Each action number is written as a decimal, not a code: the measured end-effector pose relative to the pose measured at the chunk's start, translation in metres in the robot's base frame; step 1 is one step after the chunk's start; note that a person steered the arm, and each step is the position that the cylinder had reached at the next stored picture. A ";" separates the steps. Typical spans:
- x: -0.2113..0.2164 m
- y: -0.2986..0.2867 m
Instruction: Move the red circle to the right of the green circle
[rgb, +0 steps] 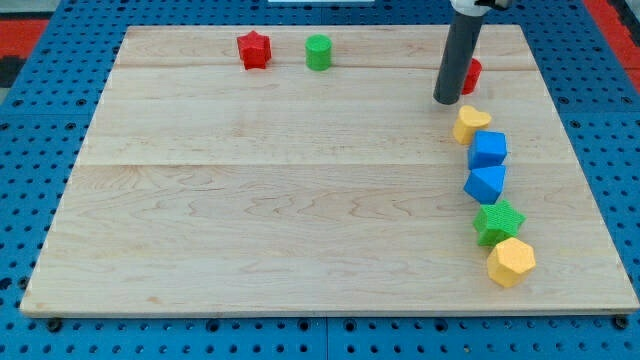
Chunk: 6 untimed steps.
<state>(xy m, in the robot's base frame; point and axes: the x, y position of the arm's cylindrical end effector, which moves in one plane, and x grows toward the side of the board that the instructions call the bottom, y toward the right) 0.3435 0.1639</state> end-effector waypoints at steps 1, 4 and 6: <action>-0.038 0.055; -0.079 0.036; -0.080 -0.069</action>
